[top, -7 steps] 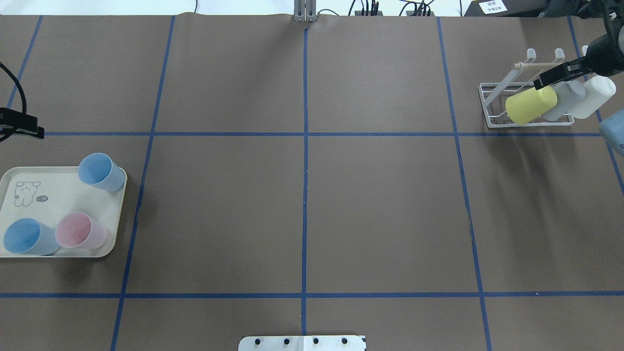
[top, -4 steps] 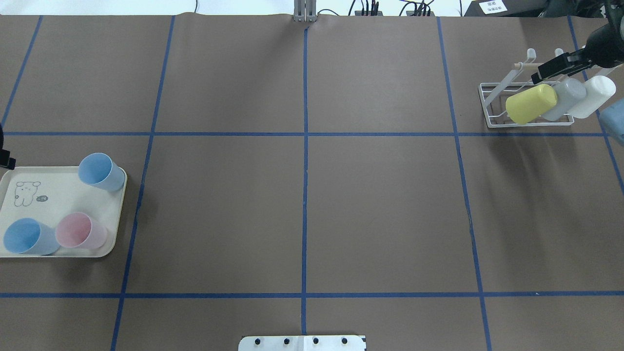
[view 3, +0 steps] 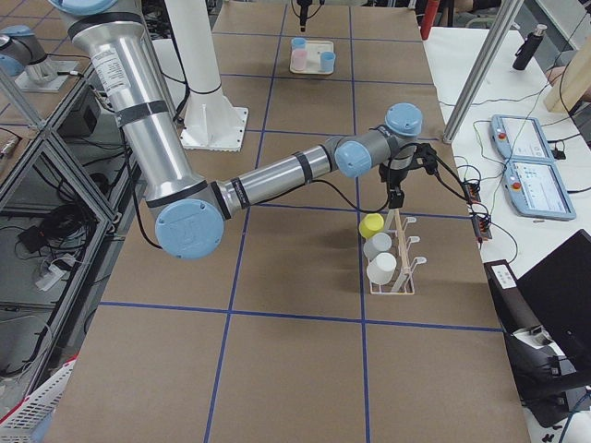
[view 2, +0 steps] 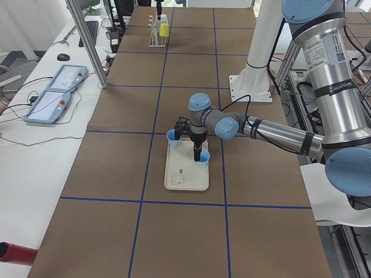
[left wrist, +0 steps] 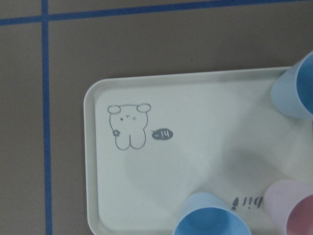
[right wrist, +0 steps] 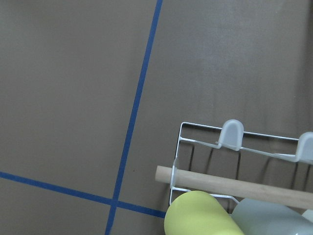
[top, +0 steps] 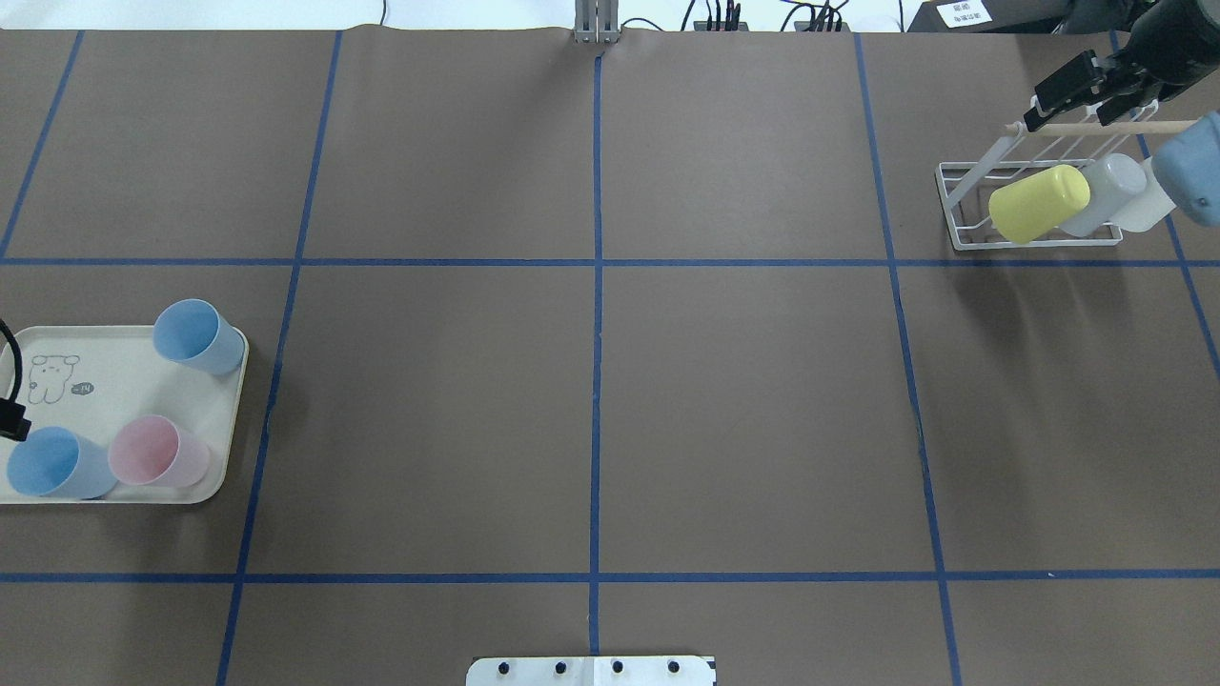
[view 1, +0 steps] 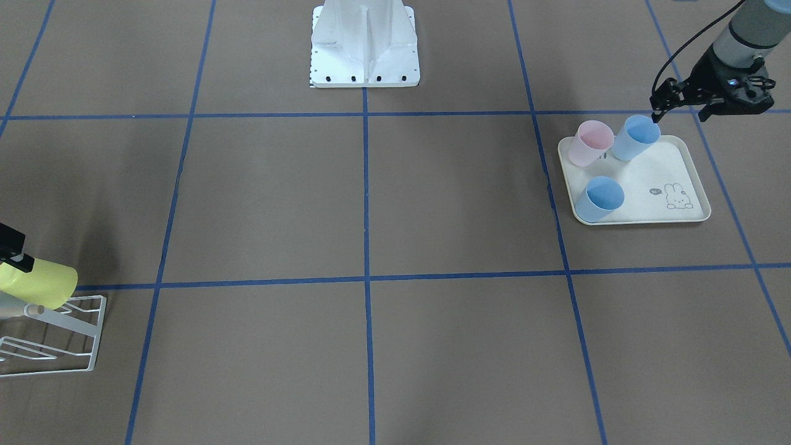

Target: Transfer IKEA cup to right arm and place on rack

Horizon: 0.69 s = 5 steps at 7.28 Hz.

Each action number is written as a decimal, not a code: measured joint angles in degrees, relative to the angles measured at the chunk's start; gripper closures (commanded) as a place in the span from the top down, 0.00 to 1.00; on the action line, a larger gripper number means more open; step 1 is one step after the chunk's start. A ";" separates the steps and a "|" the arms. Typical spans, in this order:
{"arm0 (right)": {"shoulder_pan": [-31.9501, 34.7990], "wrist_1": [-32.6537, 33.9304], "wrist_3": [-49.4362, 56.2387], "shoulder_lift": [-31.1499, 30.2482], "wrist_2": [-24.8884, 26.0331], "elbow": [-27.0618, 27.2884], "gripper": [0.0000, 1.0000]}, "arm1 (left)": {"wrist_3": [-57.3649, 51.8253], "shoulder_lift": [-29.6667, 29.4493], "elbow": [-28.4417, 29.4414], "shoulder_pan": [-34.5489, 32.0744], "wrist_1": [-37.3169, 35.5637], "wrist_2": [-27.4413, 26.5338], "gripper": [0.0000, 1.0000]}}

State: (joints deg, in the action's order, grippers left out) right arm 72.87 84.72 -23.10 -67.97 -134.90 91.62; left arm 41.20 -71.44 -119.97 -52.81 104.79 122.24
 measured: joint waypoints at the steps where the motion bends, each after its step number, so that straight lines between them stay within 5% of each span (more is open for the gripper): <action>1: 0.12 1.71 -0.10 0.49 -0.37 0.39 0.99 | 1.47 0.02 0.88 2.44 0.74 0.04 1.00; 5: 0.26 9.44 -0.40 -6.68 -2.17 12.96 0.99 | 2.49 -0.19 5.59 4.51 6.05 0.72 0.89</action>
State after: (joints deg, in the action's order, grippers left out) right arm 73.13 94.15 -23.49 -74.65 -137.06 104.58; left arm 43.69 -71.63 -114.37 -48.30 110.84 122.97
